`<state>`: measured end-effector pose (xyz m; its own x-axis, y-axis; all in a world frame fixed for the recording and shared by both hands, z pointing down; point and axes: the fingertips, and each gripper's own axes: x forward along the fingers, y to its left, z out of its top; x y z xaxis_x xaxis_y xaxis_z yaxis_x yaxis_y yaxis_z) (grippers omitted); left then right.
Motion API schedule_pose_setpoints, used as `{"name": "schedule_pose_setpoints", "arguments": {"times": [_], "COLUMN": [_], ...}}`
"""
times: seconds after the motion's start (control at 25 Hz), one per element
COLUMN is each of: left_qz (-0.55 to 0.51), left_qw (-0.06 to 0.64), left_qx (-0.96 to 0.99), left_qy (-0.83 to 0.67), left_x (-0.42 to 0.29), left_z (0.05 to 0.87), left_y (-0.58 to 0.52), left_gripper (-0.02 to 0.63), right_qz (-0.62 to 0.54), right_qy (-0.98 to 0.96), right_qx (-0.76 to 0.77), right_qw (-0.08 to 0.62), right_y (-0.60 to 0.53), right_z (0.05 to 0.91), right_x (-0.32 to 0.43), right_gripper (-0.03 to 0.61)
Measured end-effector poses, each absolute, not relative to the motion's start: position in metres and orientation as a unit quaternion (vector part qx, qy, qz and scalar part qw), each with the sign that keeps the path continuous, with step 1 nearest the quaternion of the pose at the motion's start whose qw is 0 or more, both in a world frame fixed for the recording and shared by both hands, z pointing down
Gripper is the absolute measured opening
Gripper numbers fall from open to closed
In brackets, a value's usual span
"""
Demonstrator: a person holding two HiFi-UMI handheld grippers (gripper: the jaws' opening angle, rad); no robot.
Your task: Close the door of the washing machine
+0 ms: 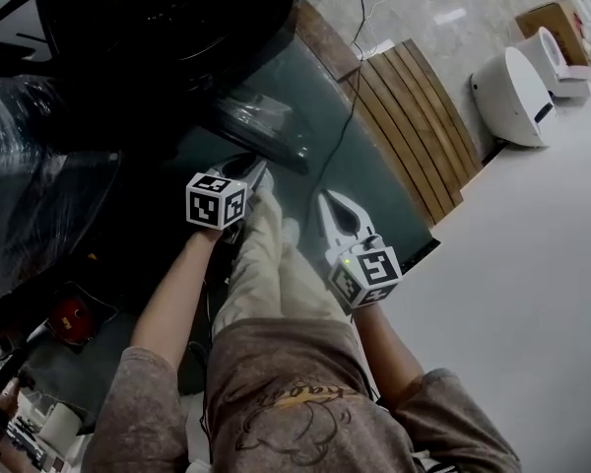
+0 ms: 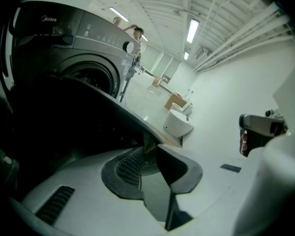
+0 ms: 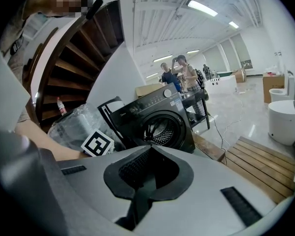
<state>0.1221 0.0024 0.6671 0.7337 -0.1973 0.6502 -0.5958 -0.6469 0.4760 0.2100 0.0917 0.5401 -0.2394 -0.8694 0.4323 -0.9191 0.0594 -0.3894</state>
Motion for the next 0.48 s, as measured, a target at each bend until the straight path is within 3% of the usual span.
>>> {"name": "schedule_pose_setpoints", "arguments": {"times": [0.12, 0.48], "left_qz": [0.272, 0.259], "left_qw": [0.350, 0.373], "left_qx": [0.863, 0.862], "left_qy": [-0.241, -0.226], "left_x": [0.128, 0.140], "left_z": [0.664, 0.656], "left_y": [-0.015, -0.050], "left_gripper": [0.035, 0.015], "right_qz": [0.306, 0.331], "right_qy": [-0.722, -0.709], "right_qx": [0.619, 0.619], "right_qw": [0.046, 0.069], "right_y": [0.078, 0.031], "right_z": [0.545, 0.570], "right_x": [0.217, 0.226], "right_gripper": [-0.008, -0.008]}}
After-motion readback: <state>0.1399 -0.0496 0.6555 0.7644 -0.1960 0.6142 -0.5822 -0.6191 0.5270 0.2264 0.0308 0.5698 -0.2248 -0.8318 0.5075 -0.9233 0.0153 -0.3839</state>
